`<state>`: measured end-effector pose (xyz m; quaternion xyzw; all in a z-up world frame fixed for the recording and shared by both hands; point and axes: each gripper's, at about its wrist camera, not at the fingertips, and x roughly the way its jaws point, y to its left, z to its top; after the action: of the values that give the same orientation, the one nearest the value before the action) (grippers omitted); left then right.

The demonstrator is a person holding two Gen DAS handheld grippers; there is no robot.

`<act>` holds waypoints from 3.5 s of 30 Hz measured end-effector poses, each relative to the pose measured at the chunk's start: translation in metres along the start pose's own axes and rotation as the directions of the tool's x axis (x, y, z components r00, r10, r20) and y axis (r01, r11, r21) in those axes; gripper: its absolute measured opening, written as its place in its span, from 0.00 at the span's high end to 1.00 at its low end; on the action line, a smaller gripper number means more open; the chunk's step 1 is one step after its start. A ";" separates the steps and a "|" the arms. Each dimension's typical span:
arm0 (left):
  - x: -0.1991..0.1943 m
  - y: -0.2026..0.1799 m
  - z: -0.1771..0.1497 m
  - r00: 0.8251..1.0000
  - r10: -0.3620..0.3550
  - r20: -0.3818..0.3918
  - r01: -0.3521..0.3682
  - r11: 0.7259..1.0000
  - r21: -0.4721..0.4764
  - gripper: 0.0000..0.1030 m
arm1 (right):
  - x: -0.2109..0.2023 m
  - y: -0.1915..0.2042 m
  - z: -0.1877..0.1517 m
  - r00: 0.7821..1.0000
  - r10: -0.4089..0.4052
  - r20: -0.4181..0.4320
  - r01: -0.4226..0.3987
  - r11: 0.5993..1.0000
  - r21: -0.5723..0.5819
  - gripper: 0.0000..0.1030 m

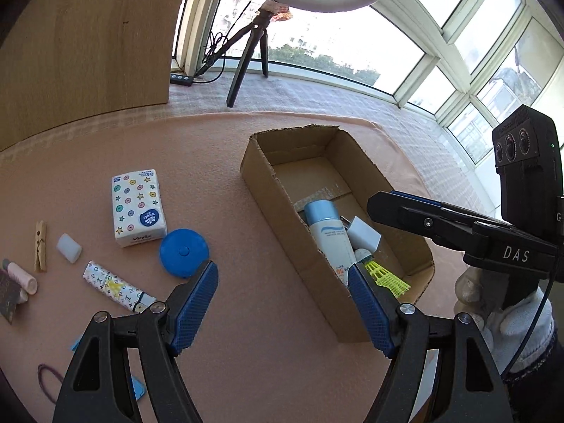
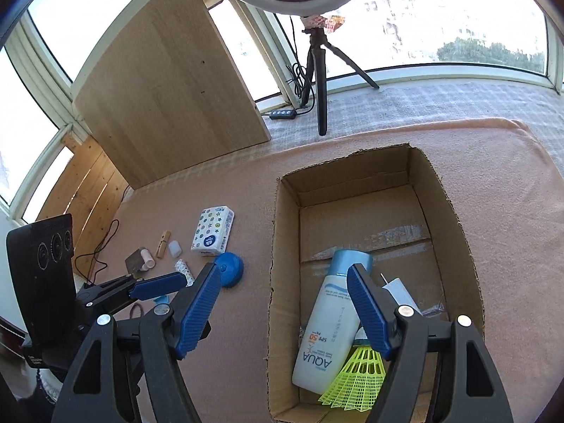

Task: Organize objects
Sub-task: 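Withdraw the right tool from the box toward the table items, then grasp the patterned lighter with the right tool while the left tool grasps the purple rubber band, then carry the lighter and rubber band into the box and open both tools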

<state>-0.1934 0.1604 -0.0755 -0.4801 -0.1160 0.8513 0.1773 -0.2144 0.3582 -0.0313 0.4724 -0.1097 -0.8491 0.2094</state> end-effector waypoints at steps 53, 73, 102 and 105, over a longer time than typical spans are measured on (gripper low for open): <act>-0.064 0.219 -0.126 0.923 0.364 -0.125 -0.382 0.903 -0.195 0.96 | 0.193 0.192 -0.034 0.937 -0.198 -0.290 0.030 0.868 -0.495 0.51; -0.077 0.221 -0.137 0.948 0.309 -0.074 -0.316 0.893 -0.321 0.97 | 0.186 0.175 -0.044 0.935 -0.179 -0.306 0.011 0.879 -0.477 0.80; -0.109 0.084 -0.058 0.983 0.151 0.104 -0.142 0.986 -0.086 0.97 | 0.009 0.080 -0.031 0.975 -0.221 -0.033 0.197 0.921 -0.335 0.80; -0.094 0.062 -0.039 0.988 0.118 0.102 -0.114 0.993 -0.044 0.97 | -0.004 0.056 -0.026 0.964 -0.267 -0.010 0.250 0.914 -0.319 0.80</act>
<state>-0.1270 0.0659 -0.0458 -0.4441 -0.1132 0.8817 0.1122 -0.1762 0.3107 -0.0204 0.4658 0.0963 -0.8629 0.1710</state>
